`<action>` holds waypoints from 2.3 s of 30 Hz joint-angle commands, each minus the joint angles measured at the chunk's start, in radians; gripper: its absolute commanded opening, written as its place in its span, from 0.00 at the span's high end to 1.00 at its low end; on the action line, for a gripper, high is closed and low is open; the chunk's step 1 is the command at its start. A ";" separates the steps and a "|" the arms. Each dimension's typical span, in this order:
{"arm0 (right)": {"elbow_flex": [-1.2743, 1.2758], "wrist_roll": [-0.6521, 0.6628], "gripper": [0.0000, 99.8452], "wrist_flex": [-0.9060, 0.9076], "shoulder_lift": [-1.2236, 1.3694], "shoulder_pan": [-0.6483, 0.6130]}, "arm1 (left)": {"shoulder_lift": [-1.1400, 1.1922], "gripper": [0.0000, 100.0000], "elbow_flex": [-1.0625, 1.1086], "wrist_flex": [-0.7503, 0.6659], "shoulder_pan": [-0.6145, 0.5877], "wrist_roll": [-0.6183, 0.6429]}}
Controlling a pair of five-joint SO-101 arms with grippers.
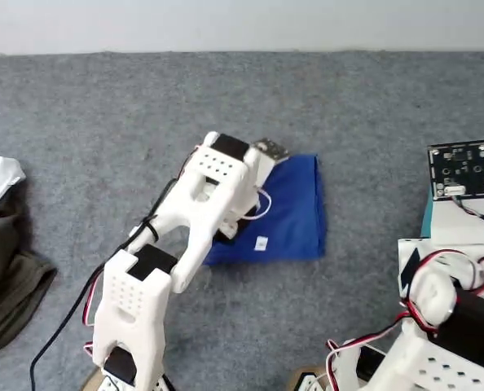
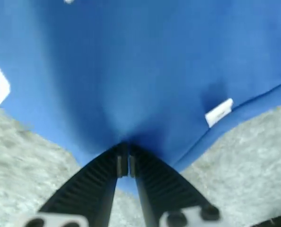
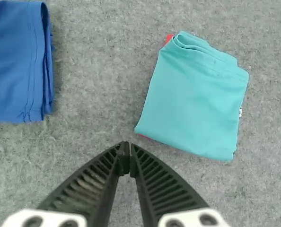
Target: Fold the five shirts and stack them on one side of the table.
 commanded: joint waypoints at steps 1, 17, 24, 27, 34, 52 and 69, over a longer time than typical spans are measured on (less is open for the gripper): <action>0.005 0.009 0.99 -0.005 -0.004 0.007 | -0.015 0.99 -0.002 -0.008 -0.020 0.023; 0.005 0.006 0.99 0.001 -0.004 0.007 | 0.094 0.99 -0.397 -0.106 -0.184 0.064; 0.005 0.009 0.99 0.005 -0.007 0.007 | 0.325 0.99 -0.536 -0.253 -0.227 0.041; 0.005 0.009 0.99 0.007 -0.012 0.007 | 0.373 0.99 -0.679 -0.140 -0.241 0.040; 0.005 0.005 0.99 0.007 -0.008 0.007 | 0.330 0.99 -0.869 0.032 -0.253 0.069; 0.190 0.005 0.99 0.007 -0.004 -0.090 | -0.517 0.99 -0.237 0.029 -0.431 0.078; 0.488 -0.055 0.98 -0.326 0.033 -0.516 | -1.264 0.99 0.245 0.029 -0.701 -0.040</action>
